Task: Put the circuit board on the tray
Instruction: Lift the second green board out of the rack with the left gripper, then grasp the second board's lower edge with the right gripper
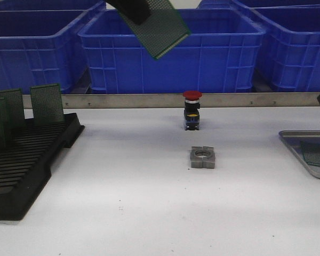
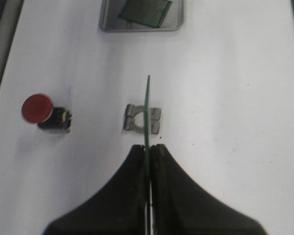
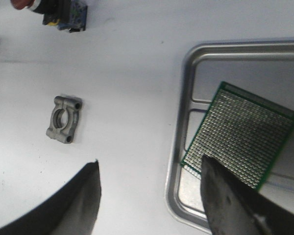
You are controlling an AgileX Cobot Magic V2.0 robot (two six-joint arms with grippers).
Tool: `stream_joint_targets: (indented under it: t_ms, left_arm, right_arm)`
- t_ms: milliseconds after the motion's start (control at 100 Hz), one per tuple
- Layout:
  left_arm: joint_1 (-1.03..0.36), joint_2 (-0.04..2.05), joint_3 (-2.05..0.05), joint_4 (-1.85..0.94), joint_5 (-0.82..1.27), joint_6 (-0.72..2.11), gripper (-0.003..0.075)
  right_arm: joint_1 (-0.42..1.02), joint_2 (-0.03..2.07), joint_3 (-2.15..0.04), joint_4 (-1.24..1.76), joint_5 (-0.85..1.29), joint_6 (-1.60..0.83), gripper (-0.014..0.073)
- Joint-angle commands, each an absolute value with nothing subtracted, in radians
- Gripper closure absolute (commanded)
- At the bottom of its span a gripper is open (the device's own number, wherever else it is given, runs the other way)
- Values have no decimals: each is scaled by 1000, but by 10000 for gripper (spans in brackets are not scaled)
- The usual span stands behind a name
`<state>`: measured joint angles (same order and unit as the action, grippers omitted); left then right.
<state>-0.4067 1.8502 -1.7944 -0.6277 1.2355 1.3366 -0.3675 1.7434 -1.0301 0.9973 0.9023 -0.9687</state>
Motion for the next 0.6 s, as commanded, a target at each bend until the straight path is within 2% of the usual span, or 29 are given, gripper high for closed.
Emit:
stream_joint_targets:
  t_ms: [0,330,590]
  left_arm:
    - [-443,1800,-1821,-688,1272,1323,738]
    - [-468,1843,-1821,-688,1272,1277,738]
    - [-468,1854,-1821,-700,1272,1277,738]
  right_arm:
    - [-344,1690,-1059,1071,959,-1047,127]
    - [-268,1646,-1179,1129,1301,-1342,127]
    - [-213,1556,-1185,1134,1313,-1521,127]
